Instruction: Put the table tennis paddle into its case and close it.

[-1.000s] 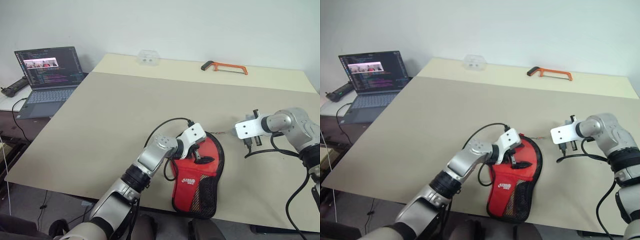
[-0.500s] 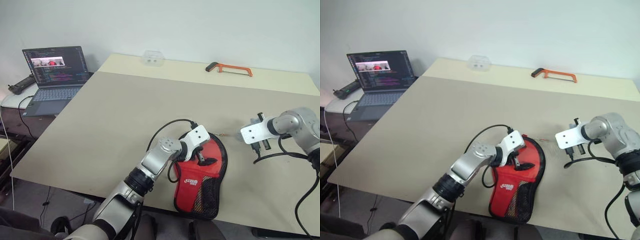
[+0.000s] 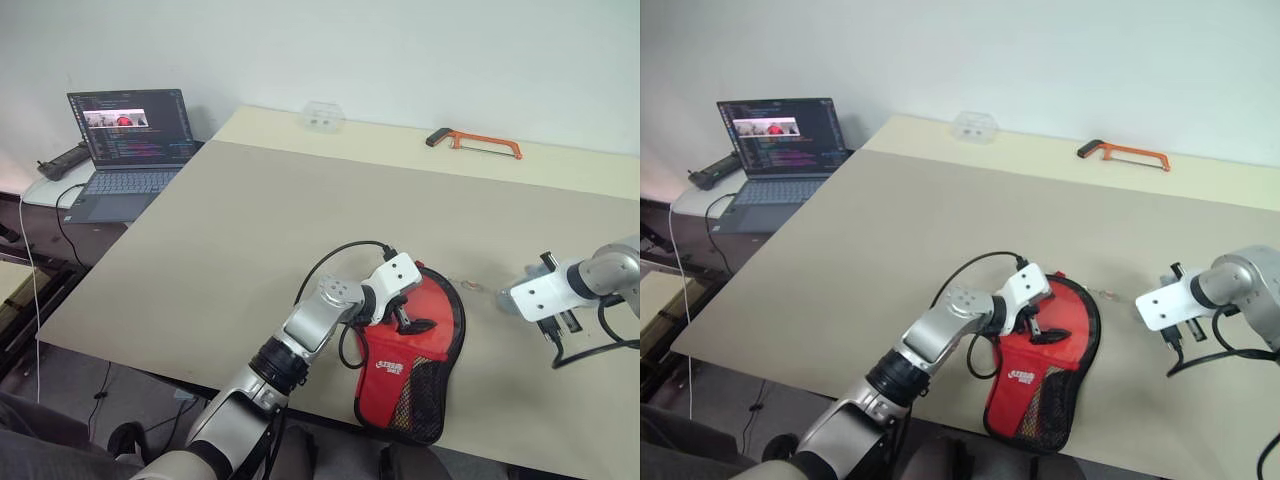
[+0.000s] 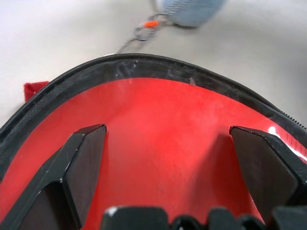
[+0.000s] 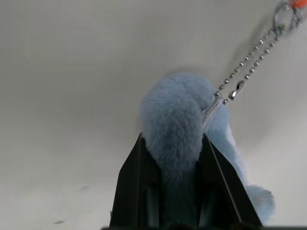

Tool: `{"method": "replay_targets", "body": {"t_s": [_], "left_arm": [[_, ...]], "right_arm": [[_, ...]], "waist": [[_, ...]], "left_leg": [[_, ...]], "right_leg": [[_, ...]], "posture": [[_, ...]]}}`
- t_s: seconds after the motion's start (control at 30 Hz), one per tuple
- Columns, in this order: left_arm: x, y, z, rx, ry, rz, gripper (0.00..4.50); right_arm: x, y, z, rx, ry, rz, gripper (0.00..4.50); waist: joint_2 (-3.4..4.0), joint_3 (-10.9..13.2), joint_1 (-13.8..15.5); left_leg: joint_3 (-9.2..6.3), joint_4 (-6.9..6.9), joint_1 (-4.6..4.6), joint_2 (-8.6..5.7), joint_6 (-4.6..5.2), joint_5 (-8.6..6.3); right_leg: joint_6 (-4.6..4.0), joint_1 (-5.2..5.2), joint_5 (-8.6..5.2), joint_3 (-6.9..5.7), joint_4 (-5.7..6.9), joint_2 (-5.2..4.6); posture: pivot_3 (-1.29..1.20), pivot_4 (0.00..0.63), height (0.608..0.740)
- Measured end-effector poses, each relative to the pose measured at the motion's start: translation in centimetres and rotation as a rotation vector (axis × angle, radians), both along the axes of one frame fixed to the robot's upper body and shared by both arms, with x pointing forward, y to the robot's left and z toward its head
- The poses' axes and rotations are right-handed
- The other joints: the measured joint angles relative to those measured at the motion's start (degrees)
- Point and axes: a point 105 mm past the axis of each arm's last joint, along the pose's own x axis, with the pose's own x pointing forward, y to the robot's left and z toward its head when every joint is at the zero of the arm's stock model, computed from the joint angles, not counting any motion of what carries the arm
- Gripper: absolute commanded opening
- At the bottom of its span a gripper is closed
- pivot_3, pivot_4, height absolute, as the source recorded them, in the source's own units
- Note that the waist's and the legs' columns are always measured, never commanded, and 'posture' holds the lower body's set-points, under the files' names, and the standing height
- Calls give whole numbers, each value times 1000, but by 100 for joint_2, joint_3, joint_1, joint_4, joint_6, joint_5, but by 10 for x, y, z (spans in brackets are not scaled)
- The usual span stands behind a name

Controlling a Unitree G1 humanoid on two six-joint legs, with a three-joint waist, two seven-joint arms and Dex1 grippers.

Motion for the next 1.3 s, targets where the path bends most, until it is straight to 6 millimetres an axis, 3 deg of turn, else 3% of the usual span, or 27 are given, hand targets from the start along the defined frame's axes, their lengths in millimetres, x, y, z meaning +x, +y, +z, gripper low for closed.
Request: {"method": "replay_targets", "body": {"t_s": [0.2,0.4,0.6,0.8,0.9,1.13,1.3], "left_arm": [[-2,0,0,-3,1,-4,4500],[-2,0,0,0,0,-6,4500],[-2,1,-1,9,-3,-9,4500],[-4,1,-1,14,7,-29,4500],[-6,0,-1,26,5,-54,4500],[-4,4,-2,56,3,-54,4500],[-3,6,-5,65,10,-48,4500]], "right_arm": [[-30,-4,-1,-31,115,22,313],[-67,9,-6,-37,258,99,312],[-121,53,-12,34,440,287,312],[-155,74,-18,90,532,362,312],[-164,80,-22,104,539,370,312],[-180,101,-35,170,535,370,312],[-186,101,-40,183,532,378,312]], "waist": [[-1,-3,45],[-2,-5,48],[-4,-10,38],[-8,-12,48],[-11,-25,63],[-100,-93,65],[-123,-113,65]], "left_leg": [[-1,-3,5,-1,-3,-15],[-15,-5,7,0,-4,-19],[-39,-4,9,-2,-8,-23],[-45,-4,5,-6,-12,-29],[-59,-2,0,-11,-18,-45],[-133,1,-8,-7,-71,-76],[-165,-5,32,1,-88,-92]], "right_leg": [[2,15,-8,1,-20,-2],[3,19,-14,0,-21,-1],[2,26,-16,-5,-21,2],[5,26,-26,-10,-25,1],[6,37,-44,-19,-34,0],[-30,76,-109,-27,-35,53],[-78,132,-140,-31,-36,103]], "posture": [[0,150,740],[0,150,740],[0,150,740],[0,150,740],[0,150,740],[0,150,740],[0,150,740]]}}
